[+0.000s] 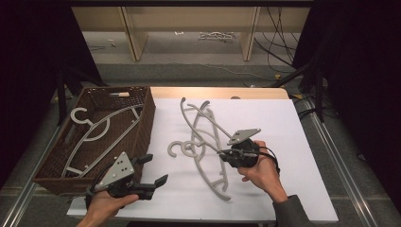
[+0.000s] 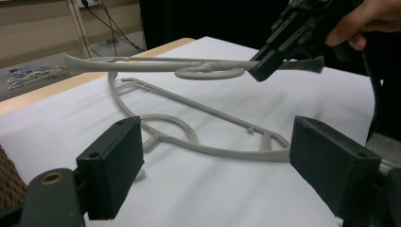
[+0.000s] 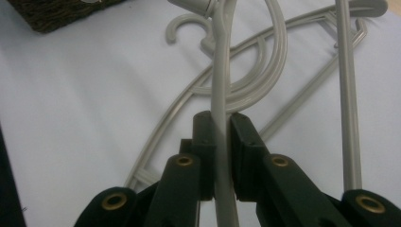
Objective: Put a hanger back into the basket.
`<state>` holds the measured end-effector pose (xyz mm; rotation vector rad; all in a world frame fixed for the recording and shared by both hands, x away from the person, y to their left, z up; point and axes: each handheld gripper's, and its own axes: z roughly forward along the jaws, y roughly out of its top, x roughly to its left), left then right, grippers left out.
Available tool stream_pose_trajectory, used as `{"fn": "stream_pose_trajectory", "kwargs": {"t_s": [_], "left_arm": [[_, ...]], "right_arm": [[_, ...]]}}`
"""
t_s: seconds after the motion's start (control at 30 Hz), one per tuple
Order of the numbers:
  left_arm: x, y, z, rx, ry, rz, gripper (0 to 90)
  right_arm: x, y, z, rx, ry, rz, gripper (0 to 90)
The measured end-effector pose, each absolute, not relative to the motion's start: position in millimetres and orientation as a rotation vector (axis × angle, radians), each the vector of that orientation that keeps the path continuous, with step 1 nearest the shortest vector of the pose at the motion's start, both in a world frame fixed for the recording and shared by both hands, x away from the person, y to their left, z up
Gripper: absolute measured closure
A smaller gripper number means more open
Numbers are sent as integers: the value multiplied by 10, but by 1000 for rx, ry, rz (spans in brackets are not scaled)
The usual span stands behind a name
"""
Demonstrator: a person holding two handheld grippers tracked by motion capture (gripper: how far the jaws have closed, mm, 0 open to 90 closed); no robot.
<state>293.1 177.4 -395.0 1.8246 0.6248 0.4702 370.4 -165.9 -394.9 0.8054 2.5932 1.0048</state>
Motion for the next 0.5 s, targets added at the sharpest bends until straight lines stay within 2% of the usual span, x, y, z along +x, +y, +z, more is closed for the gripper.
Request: {"fn": "stream_pose_trajectory", "kwargs": {"t_s": [0.13, 0.23, 0.5], "left_arm": [[3040, 1635, -3764, 1871, 604, 521, 201], [3118, 1527, -3635, 1932, 560, 510, 201], [3358, 1367, -3524, 2103, 462, 531, 223]], "right_arm": [[3589, -1726, -3898, 784, 2587, 1036, 825], [3505, -1783, -3856, 779, 2590, 1054, 825], [3315, -1897, -3723, 728, 2614, 1060, 825]]}}
